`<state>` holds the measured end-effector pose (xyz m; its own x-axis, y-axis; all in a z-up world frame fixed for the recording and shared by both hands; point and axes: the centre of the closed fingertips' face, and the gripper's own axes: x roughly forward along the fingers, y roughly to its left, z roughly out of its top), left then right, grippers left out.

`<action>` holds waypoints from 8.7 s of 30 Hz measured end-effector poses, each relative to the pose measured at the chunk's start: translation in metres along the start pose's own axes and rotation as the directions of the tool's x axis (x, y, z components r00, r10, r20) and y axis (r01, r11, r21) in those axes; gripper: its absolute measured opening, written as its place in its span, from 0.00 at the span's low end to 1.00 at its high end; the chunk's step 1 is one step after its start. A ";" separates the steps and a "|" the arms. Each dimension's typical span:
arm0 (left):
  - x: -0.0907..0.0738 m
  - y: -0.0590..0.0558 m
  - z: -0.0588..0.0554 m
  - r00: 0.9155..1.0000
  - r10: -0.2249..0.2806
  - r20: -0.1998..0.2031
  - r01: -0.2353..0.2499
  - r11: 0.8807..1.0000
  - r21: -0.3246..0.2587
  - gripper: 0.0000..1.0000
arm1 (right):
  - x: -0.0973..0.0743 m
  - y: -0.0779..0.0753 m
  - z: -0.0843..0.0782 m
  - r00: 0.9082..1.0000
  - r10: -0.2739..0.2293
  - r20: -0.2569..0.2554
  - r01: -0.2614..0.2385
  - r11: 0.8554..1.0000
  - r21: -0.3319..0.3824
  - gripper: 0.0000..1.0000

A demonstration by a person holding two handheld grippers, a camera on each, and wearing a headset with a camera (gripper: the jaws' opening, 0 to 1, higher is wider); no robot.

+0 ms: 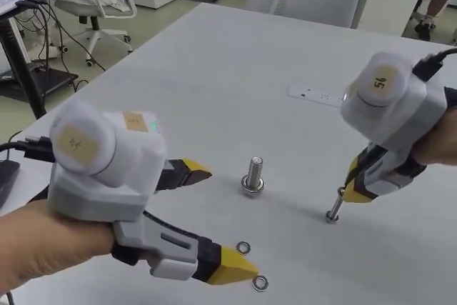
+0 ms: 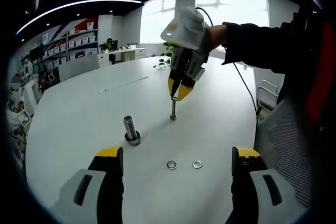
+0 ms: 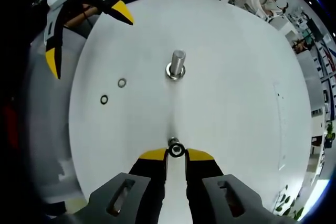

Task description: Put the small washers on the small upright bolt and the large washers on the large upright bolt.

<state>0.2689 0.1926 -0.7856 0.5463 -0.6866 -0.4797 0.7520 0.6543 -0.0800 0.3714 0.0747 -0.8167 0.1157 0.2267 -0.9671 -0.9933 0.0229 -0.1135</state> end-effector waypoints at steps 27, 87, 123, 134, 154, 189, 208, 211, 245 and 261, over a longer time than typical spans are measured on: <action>0.001 0.002 -0.004 1.000 0.000 -0.012 0.000 1.000 -0.009 0.85 | 0.028 0.003 -0.005 0.999 0.043 -0.004 -0.043 0.999 0.026 0.14; 0.004 -0.002 -0.009 0.999 -0.021 -0.024 0.020 1.000 -0.010 0.84 | 0.034 0.021 -0.052 0.999 0.035 -0.010 -0.034 0.992 0.119 0.24; 0.002 -0.005 -0.006 1.000 -0.020 -0.014 0.020 1.000 0.009 0.84 | 0.032 0.088 -0.015 0.994 0.096 0.054 -0.099 0.994 0.056 0.26; 0.002 -0.004 -0.008 1.000 -0.022 -0.017 0.022 1.000 0.007 0.84 | 0.037 0.104 0.020 0.989 0.128 0.075 -0.127 0.992 -0.019 0.26; 0.001 -0.002 -0.008 1.000 -0.024 -0.008 0.024 1.000 0.005 0.84 | 0.060 0.134 0.060 0.980 0.194 0.053 -0.185 0.972 -0.146 0.25; -0.002 -0.001 -0.006 1.000 -0.016 0.008 0.016 1.000 0.001 0.84 | 0.068 0.132 0.062 0.987 0.155 0.050 -0.141 0.968 -0.210 0.14; -0.001 -0.002 -0.006 1.000 -0.021 0.006 0.021 1.000 0.001 0.83 | 0.066 0.119 0.048 0.988 0.151 0.042 -0.143 0.979 -0.148 0.14; -0.001 -0.002 -0.006 1.000 -0.022 0.006 0.022 1.000 0.000 0.83 | 0.066 0.117 0.044 0.988 0.151 0.039 -0.145 0.980 -0.134 0.14; 0.000 -0.003 -0.007 1.000 -0.026 -0.004 0.026 1.000 0.000 0.83 | 0.039 0.070 -0.039 0.997 0.075 -0.002 -0.074 0.995 0.073 0.14; 0.002 -0.004 -0.008 1.000 -0.029 -0.012 0.028 1.000 -0.003 0.83 | 0.027 0.055 -0.060 0.999 0.050 -0.011 -0.048 0.991 0.123 0.14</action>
<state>0.2642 0.1912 -0.7937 0.5202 -0.7011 -0.4876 0.7662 0.6354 -0.0962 0.3197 0.0239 -0.8632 0.0658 0.2169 -0.9740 -0.9907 0.1311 -0.0377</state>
